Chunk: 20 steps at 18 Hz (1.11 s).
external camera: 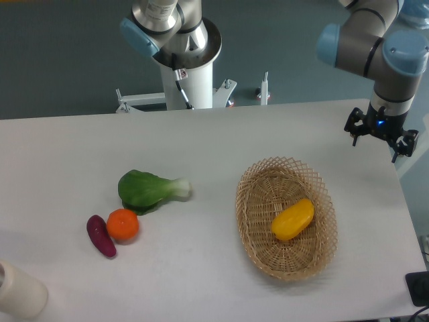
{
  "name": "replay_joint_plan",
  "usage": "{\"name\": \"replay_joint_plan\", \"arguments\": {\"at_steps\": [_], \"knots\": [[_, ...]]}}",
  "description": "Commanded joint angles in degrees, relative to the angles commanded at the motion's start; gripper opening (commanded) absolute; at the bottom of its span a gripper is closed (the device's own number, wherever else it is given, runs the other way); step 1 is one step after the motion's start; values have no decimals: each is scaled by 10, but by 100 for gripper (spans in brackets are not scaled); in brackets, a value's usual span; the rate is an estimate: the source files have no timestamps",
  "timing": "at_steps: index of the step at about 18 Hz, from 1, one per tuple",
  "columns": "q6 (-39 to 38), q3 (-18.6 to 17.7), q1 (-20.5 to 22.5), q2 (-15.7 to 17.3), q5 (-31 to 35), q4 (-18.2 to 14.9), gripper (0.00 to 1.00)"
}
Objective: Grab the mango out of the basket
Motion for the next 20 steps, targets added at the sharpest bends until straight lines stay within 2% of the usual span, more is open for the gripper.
{"name": "replay_joint_plan", "arguments": {"at_steps": [5, 8, 12, 20], "knots": [[-7, -2, -4, 2, -5, -1, 100], [-11, -20, -4, 9, -21, 4, 100], [-103, -32, -11, 12, -44, 8, 100], [-228, -33, -86, 5, -46, 9, 100]]}}
